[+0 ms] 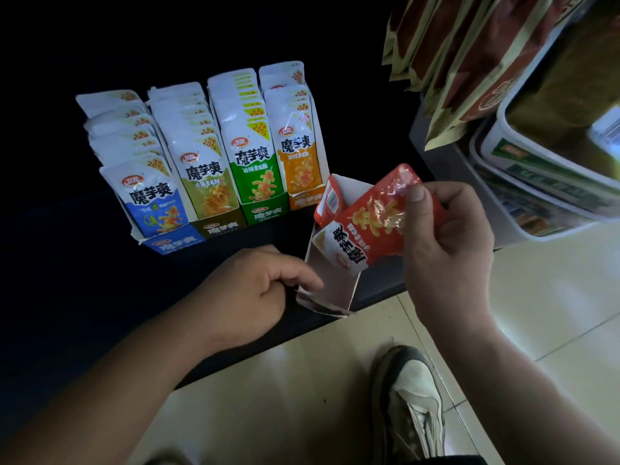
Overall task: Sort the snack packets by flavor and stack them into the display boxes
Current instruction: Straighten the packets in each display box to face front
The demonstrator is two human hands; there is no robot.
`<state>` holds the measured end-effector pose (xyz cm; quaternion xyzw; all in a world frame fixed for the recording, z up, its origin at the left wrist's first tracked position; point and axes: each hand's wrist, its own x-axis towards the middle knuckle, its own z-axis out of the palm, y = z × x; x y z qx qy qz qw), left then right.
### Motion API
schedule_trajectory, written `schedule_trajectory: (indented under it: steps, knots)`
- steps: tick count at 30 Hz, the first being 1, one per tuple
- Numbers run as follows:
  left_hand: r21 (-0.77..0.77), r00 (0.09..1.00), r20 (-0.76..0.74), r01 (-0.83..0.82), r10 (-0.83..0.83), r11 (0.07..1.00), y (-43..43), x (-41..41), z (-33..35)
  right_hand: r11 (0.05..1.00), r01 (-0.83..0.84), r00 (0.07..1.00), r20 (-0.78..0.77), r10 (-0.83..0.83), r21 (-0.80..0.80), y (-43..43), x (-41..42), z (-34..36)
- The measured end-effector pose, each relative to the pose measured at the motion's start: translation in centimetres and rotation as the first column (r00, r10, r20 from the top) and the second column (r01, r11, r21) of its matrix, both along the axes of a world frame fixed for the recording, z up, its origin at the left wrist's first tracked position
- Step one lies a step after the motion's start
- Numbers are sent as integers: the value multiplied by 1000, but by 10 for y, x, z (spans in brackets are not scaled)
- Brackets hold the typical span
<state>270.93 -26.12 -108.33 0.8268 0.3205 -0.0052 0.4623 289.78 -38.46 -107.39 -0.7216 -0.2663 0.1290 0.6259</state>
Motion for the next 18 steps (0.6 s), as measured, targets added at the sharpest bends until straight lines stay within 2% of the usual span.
schedule_trajectory:
  steps: [2,5,8,10,13,15,17,18]
  knots:
    - [-6,990,76,-121,121,993,1,0,2,999,33,999,13,-33,33,-1,0,7]
    - [-136,932,160,-304,324,943,-6,8,5,996,11,1000,0,-11,89,1,-5,13]
    - [-264,939,87,-301,333,916,-15,15,14,992,5,995,-96,7,128,6,-17,20]
    - [-324,909,93,-357,405,876,-17,16,15,990,2,984,-178,23,138,7,-22,21]
    - [-514,812,220,-375,541,771,-9,11,17,986,-64,954,-280,107,156,5,-20,14]
    - [-651,711,311,-325,631,686,2,4,21,985,-157,949,-265,171,76,0,-14,7]
    - [-655,649,387,-307,655,691,10,-1,33,971,-237,935,-275,226,-10,-4,-9,4]
    - [-574,655,429,-334,622,748,13,-4,39,968,-249,930,-287,229,-37,-5,-8,3]
